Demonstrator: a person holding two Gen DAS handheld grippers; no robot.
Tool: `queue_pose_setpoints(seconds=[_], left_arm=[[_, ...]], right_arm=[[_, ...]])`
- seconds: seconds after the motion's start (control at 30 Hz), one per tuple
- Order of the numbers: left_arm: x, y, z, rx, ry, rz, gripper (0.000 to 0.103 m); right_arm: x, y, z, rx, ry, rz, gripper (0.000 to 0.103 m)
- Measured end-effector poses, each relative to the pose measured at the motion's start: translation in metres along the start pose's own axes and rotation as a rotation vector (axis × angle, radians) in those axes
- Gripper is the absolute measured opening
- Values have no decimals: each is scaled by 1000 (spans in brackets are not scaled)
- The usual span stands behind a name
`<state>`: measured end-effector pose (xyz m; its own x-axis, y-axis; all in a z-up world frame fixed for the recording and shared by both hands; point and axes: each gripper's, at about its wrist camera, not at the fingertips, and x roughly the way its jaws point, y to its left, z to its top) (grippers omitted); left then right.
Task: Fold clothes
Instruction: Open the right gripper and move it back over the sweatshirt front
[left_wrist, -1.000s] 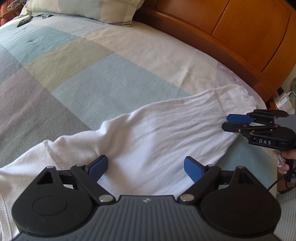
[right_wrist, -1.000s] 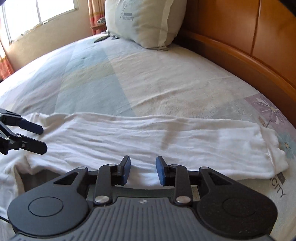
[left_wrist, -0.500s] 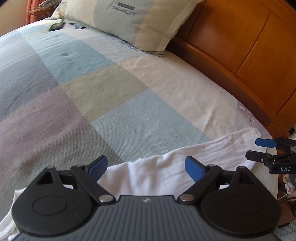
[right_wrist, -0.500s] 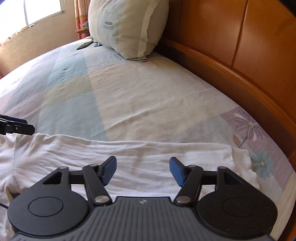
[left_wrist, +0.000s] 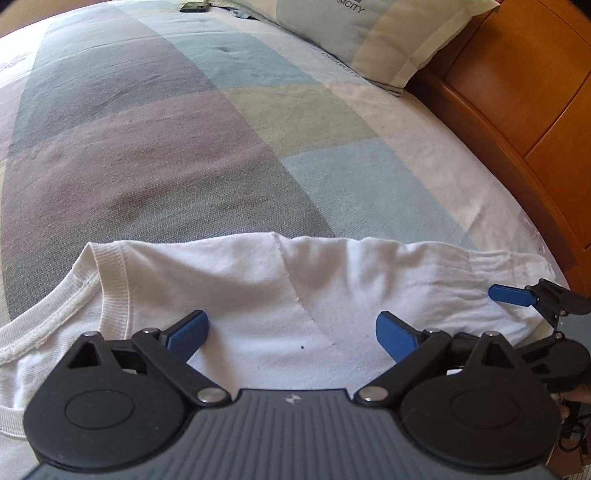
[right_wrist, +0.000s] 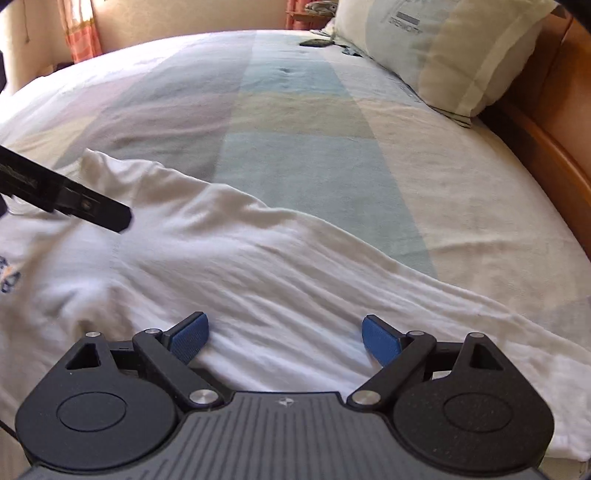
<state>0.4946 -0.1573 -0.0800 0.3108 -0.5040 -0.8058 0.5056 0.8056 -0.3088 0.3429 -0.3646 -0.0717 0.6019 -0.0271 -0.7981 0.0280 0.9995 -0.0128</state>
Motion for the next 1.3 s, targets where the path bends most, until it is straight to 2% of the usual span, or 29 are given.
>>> queue_pose_setpoints(seconds=[0.13, 0.2, 0.33, 0.47, 0.53, 0.63, 0.73, 0.83, 0.9, 1.0, 1.07, 1.17, 1.3], left_arm=[[-2, 0, 6, 2, -4, -5, 97], [-12, 2, 6, -15, -21, 4, 97], [-43, 14, 2, -46, -59, 49, 97], [-71, 36, -6, -62, -65, 146, 97], [-87, 48, -12, -74, -71, 190, 97], [-102, 63, -21, -122, -81, 215, 97], [-110, 76, -34, -180, -77, 222, 97], [-119, 82, -48, -206, -78, 212, 97], [-122, 84, -56, -206, -72, 204, 97], [-126, 84, -65, -204, -61, 193, 97], [-129, 85, -71, -202, -53, 187, 97], [-133, 85, -79, -198, -42, 177, 97], [-139, 85, -90, -194, -27, 164, 97]], right_arm=[[-8, -52, 2, 101, 43, -128, 96], [-21, -58, 6, 151, 26, -130, 95], [-49, -20, 12, 97, -42, 9, 95], [-61, 60, 9, -33, -68, 242, 95], [-61, 96, 5, -70, -66, 303, 95], [-54, 137, 3, -74, -58, 342, 95], [-37, 162, 1, -34, -29, 322, 95], [-21, 161, -14, -9, 13, 224, 94], [-24, 147, -23, -2, 7, 226, 91], [-36, 143, -30, -33, 64, 216, 91], [-45, 148, -28, -32, 98, 205, 92], [-56, 162, -24, -42, 74, 231, 93], [-45, 178, -34, -56, 116, 230, 94]])
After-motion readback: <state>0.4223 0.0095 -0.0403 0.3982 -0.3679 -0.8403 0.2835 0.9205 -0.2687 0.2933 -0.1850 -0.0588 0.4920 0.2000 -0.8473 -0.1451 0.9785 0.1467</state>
